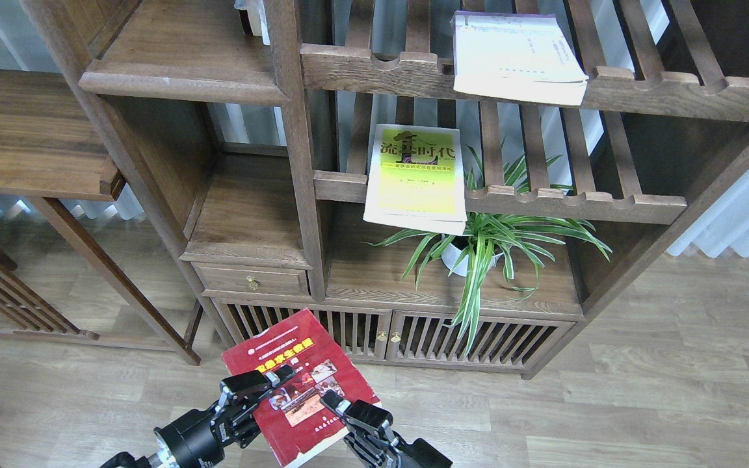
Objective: Organize books on shelf
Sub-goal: 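Pass the red book from the right gripper to the left gripper, then lift the red book with the left gripper toward the upper shelf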
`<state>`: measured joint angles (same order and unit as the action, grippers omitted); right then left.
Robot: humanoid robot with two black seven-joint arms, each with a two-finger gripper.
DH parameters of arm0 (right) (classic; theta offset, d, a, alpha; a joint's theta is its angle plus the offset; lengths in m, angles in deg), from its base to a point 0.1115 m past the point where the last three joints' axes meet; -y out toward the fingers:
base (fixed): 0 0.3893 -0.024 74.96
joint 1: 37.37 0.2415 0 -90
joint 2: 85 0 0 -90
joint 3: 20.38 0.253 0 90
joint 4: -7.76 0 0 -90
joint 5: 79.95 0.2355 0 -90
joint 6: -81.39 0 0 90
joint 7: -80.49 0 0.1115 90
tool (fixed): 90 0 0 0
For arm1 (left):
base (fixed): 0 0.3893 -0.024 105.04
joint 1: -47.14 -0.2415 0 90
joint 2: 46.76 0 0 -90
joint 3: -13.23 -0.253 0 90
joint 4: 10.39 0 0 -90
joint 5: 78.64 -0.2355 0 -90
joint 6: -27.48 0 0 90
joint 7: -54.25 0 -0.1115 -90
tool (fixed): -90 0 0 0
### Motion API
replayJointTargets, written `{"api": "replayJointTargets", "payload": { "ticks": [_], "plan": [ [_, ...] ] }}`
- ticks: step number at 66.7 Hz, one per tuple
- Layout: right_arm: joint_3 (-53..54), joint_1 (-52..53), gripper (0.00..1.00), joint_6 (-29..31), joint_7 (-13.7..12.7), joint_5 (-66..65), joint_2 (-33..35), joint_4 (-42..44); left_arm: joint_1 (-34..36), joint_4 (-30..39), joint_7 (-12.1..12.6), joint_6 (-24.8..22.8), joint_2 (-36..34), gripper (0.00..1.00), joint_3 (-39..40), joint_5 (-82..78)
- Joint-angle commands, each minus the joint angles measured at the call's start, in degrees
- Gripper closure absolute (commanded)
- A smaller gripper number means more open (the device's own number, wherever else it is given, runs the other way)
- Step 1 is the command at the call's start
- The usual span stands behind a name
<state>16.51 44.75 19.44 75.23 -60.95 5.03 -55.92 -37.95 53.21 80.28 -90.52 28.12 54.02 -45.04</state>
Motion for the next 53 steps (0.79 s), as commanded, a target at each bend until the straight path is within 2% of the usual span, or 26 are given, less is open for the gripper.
{"api": "replayJointTargets", "payload": {
  "ticks": [1, 3, 8, 10, 11, 12, 14, 15, 16, 26, 36, 38, 40, 46, 53],
  "plan": [
    [0.46, -0.03, 0.94, -0.04, 0.16, -0.01, -0.03, -0.04, -0.08, 0.04, -0.01, 0.0, -1.31, 1.0, -0.45, -0.11],
    [0.63, -0.03, 0.92, -0.04, 0.16, -0.01, -0.03, -0.04, -0.16, 0.04, -0.1, 0.0, -1.66, 1.0, -0.27, -0.11],
    [0.81, 0.05, 0.78, -0.04, 0.25, -0.1, -0.03, -0.04, -0.43, 0.3, -0.27, 0.0, -3.15, 1.0, -0.18, -0.11],
    [0.98, 0.4, 0.6, -0.04, 0.51, -0.19, -0.03, 0.22, -0.43, 0.47, -0.45, 0.0, -3.86, 1.0, 0.08, -0.11],
    [0.98, 0.41, 0.55, -0.04, 0.6, -0.28, -0.03, 0.22, -0.43, 0.47, -0.45, 0.0, -3.95, 1.0, 0.08, -0.11],
    [1.16, 0.75, 0.36, -0.04, 0.95, -0.28, -0.03, 0.57, -0.43, 0.65, -0.45, 0.0, -4.47, 1.0, 0.25, -0.11],
    [1.33, 1.11, 0.2, -0.04, 0.95, -0.37, -0.03, 1.01, -0.43, 0.74, -0.54, 0.0, -4.82, 1.0, 0.34, -0.2],
    [1.42, 1.81, 0.03, -0.04, 0.95, -0.37, -0.03, 1.8, -0.43, 0.74, -0.54, 0.0, -5.44, 1.0, 0.61, -0.2],
    [1.51, 2.07, 0.0, -0.04, 0.95, -0.37, -0.03, 2.07, -0.43, 0.83, -0.54, 0.0, -5.62, 1.0, 0.61, -0.2],
    [3.71, 4.98, 0.0, -0.04, 1.04, -0.1, -0.03, 6.2, -0.43, 2.93, -0.72, 0.0, -10.71, 1.0, 2.89, -1.43],
    [7.14, 4.36, 0.0, -0.04, 1.04, -0.01, -0.03, 8.4, -0.43, 7.15, -1.95, 0.0, -17.65, 1.0, 7.28, -3.8],
    [7.22, 4.27, 0.0, -0.04, 1.04, -0.01, -0.03, 8.66, -0.43, 7.86, -1.95, 0.0, -19.67, 1.0, 8.51, -4.24],
    [7.22, 4.19, 0.0, -0.04, 1.04, 0.07, -0.03, 9.01, -0.52, 10.75, -1.77, 0.0, -24.58, 1.0, 11.23, -4.86],
    [7.4, 4.1, 0.0, -0.04, 1.13, 0.07, -0.03, 9.19, -1.04, 15.23, -1.51, 0.0, -31.09, 1.0, 15.36, -5.3],
    [7.49, 4.1, 0.0, -0.04, 1.13, -0.19, -0.03, 9.36, -1.22, 15.68, -1.15, 0.0, -36.99, 1.0, 21.52, -5.56]
  ]
}}
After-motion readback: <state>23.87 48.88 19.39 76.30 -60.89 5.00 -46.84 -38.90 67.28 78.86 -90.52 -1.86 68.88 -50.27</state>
